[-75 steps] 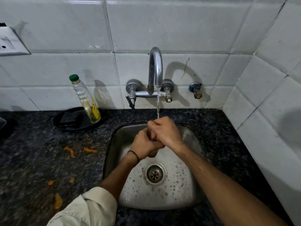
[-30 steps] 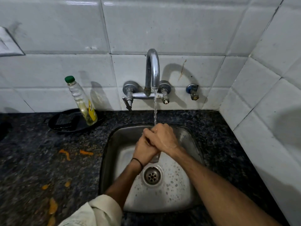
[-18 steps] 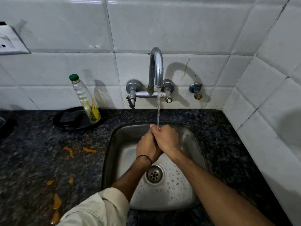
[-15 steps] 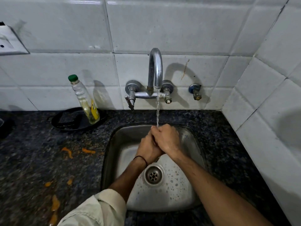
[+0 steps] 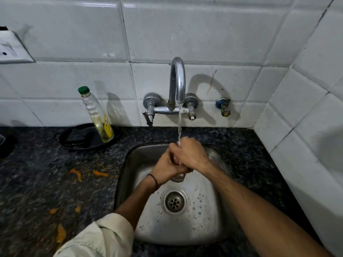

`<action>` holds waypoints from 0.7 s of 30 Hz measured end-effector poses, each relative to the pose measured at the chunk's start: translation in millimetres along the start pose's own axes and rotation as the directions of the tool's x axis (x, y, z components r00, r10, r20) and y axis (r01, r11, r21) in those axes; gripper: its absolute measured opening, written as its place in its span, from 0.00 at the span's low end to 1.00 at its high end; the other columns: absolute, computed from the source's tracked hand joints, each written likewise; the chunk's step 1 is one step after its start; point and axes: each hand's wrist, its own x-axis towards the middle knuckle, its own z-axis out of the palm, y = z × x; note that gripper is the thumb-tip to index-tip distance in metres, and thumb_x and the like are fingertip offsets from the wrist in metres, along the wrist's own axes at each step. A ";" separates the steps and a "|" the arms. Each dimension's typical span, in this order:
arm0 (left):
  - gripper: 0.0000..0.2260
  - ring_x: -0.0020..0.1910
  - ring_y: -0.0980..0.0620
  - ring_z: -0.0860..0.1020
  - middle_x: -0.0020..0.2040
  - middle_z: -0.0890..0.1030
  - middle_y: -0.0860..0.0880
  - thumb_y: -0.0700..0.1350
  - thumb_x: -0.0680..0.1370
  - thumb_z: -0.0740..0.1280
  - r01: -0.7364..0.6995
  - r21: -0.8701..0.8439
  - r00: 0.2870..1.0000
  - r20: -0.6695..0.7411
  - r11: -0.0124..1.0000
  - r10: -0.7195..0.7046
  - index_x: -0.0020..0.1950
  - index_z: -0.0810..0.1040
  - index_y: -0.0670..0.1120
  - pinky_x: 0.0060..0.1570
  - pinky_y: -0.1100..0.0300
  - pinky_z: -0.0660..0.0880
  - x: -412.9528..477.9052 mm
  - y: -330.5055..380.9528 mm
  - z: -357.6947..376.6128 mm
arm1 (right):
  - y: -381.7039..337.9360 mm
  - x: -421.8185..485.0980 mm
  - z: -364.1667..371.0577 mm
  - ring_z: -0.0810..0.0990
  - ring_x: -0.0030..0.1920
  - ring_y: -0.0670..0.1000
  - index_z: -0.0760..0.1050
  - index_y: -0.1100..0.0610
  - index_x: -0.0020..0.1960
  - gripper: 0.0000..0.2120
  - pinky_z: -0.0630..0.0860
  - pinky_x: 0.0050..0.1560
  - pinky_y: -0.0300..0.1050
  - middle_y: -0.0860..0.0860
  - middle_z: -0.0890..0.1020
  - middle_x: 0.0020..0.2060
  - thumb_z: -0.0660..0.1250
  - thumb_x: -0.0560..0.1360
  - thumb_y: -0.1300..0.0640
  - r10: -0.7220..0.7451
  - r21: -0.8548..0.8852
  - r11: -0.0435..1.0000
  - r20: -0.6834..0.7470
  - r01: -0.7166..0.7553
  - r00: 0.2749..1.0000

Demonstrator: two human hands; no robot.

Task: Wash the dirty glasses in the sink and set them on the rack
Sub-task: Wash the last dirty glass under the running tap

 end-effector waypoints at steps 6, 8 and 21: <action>0.20 0.45 0.54 0.83 0.45 0.84 0.51 0.43 0.66 0.78 -0.052 0.156 0.993 -0.093 0.986 0.067 0.56 0.77 0.50 0.43 0.58 0.80 9.0 -2.4 -2.7 | -11.0 -0.1 2.4 0.82 0.36 0.53 0.83 0.60 0.40 0.18 0.79 0.45 0.47 0.53 0.84 0.31 0.62 0.77 0.48 0.280 0.468 0.839 0.062 -0.276 0.958; 0.21 0.46 0.59 0.81 0.46 0.83 0.57 0.49 0.65 0.76 -0.095 0.455 0.935 -0.264 0.885 0.236 0.55 0.75 0.56 0.46 0.57 0.79 12.6 -9.0 3.8 | -17.2 -4.6 7.5 0.80 0.39 0.51 0.80 0.59 0.45 0.11 0.73 0.40 0.45 0.53 0.82 0.36 0.63 0.77 0.53 0.329 0.600 0.682 0.259 -0.418 0.908; 0.23 0.52 0.63 0.80 0.50 0.82 0.57 0.43 0.64 0.78 -0.311 0.389 0.941 -0.004 0.867 0.339 0.56 0.77 0.55 0.52 0.68 0.75 18.6 -22.8 -25.8 | 22.7 -9.5 18.2 0.76 0.58 0.53 0.79 0.54 0.56 0.11 0.71 0.62 0.47 0.51 0.80 0.55 0.63 0.76 0.62 -0.199 -0.261 0.914 0.383 0.312 0.902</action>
